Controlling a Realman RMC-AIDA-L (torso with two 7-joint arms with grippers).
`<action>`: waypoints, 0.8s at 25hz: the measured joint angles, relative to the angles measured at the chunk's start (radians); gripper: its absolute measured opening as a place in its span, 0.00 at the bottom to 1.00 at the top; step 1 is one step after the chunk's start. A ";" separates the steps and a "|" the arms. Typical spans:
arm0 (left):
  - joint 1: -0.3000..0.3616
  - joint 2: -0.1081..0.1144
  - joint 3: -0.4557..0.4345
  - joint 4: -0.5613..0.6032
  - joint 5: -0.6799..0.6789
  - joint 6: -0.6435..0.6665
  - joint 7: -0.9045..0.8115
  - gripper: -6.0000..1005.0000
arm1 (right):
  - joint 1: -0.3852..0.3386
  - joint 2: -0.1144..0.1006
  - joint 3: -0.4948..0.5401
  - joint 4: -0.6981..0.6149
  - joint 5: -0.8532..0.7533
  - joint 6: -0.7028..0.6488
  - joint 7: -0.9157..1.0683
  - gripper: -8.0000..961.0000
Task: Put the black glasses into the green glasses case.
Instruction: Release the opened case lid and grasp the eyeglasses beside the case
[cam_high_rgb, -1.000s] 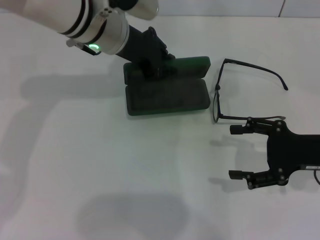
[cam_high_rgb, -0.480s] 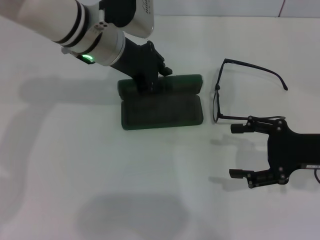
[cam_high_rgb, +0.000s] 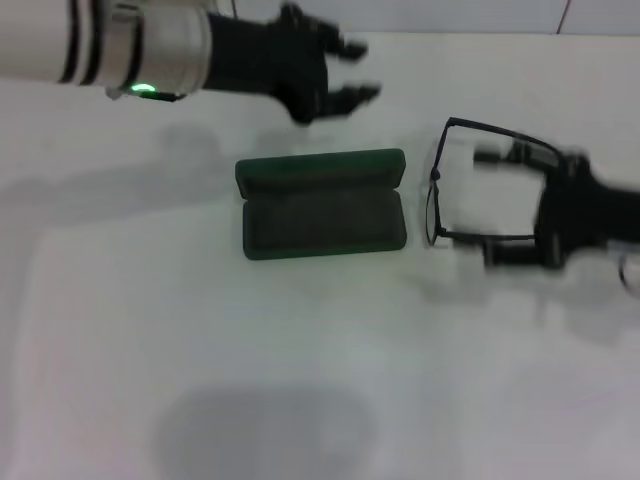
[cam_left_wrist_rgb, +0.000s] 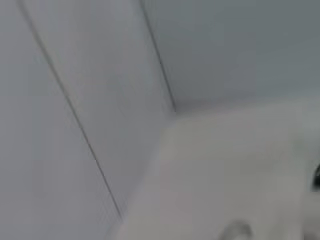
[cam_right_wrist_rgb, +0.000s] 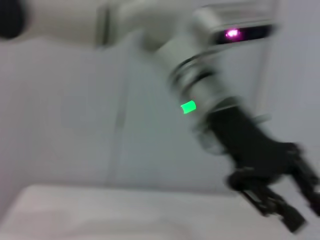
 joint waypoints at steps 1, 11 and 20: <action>0.028 -0.001 0.001 0.003 -0.077 -0.008 0.014 0.38 | 0.016 0.016 0.044 -0.050 -0.007 0.025 0.014 0.91; 0.225 -0.003 0.049 -0.215 -0.589 0.012 0.085 0.43 | 0.174 0.021 -0.015 -0.574 -0.530 0.199 0.424 0.91; 0.272 0.000 0.018 -0.314 -0.683 0.060 0.099 0.57 | 0.359 0.036 -0.141 -0.682 -1.099 0.166 0.617 0.91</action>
